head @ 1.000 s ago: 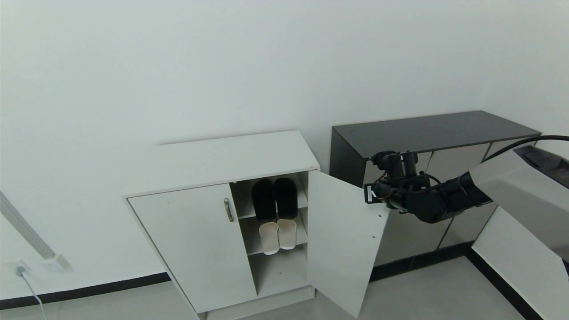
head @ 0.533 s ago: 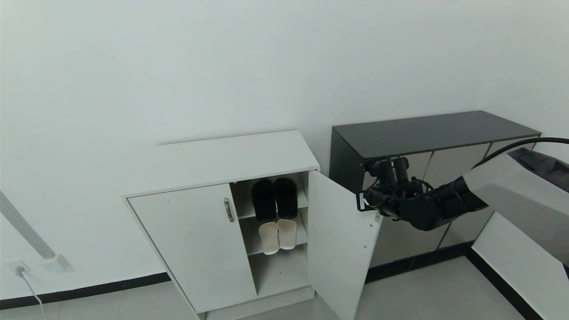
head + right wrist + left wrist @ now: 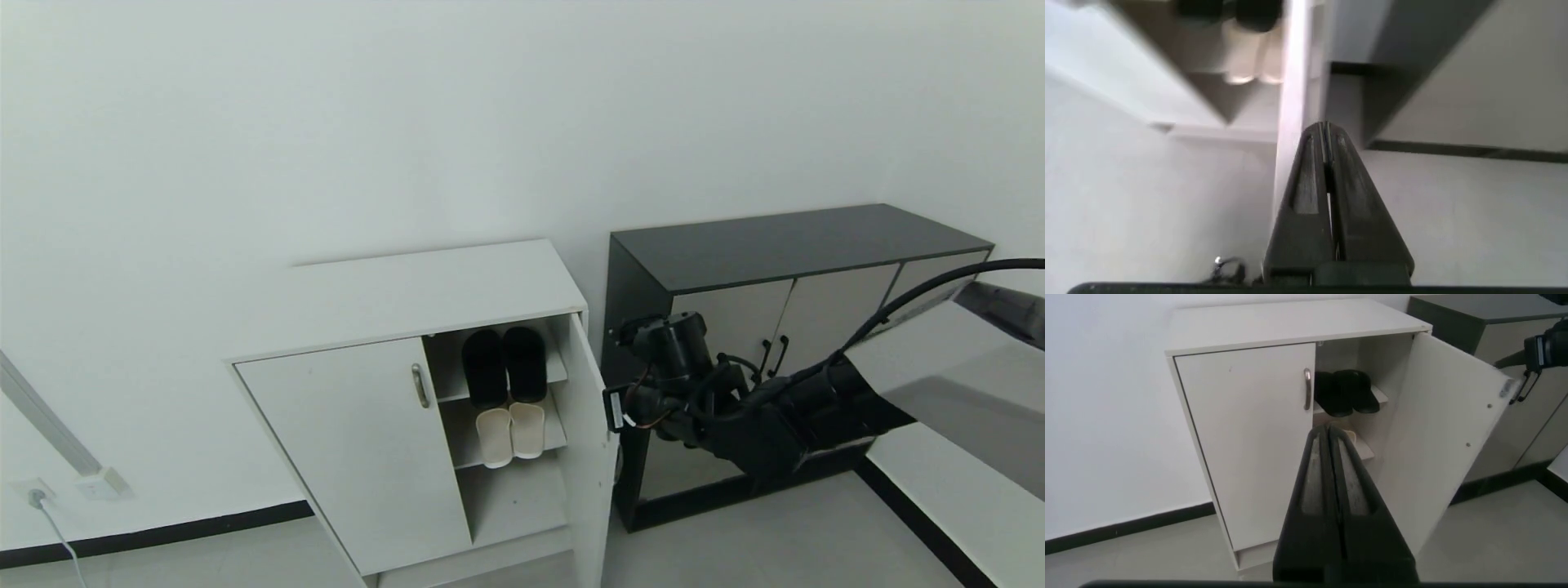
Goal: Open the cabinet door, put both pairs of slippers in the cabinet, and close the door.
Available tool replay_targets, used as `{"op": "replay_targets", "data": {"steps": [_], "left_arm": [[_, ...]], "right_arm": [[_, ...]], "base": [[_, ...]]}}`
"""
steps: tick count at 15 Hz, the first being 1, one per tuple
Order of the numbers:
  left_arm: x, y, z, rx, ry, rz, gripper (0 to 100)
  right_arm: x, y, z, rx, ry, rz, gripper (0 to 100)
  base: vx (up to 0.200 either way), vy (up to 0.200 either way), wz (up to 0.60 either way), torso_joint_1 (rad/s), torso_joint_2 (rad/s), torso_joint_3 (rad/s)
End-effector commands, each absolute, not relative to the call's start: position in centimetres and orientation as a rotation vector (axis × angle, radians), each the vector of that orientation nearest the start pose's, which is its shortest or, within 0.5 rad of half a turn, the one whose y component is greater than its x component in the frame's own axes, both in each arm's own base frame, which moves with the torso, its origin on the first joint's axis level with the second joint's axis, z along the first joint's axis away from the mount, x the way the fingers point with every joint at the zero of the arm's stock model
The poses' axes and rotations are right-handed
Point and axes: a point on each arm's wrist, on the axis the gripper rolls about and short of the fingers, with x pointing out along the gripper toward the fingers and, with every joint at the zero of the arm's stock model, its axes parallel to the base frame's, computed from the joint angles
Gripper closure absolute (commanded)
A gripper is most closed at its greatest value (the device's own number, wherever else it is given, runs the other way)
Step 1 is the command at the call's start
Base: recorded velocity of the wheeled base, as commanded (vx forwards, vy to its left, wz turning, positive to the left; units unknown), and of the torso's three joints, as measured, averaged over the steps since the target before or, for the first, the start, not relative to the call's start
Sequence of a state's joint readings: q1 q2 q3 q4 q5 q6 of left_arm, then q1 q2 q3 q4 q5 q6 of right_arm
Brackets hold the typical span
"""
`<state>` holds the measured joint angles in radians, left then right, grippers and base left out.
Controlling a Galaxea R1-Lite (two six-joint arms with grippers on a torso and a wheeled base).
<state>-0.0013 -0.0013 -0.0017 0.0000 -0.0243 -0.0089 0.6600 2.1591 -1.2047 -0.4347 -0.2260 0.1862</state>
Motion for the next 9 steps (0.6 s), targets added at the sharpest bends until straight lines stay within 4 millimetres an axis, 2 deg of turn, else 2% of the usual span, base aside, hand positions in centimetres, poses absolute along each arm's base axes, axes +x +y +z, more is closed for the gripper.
{"op": "replay_targets", "data": {"steps": [1,6,9], "left_arm": [[-2.3,-0.1,7.6,-0.009,-0.001,-0.026,100],[-2.3,-0.1,7.6,-0.009,-0.001,-0.026,100],[-2.3,-0.1,7.6,-0.009,-0.001,-0.026,100]], "right_arm": [[30.8,26.5,11.6,-0.036,0.489,0.439,100],[28.3,26.3,12.8,-0.051,0.446,0.495,100],[27.9,26.3,12.3,-0.059,0.450,0.504,100]], "base": [[0.000,0.000,0.00,0.000,0.00,0.000],[0.000,0.000,0.00,0.000,0.00,0.000],[0.000,0.000,0.00,0.000,0.00,0.000]]}}
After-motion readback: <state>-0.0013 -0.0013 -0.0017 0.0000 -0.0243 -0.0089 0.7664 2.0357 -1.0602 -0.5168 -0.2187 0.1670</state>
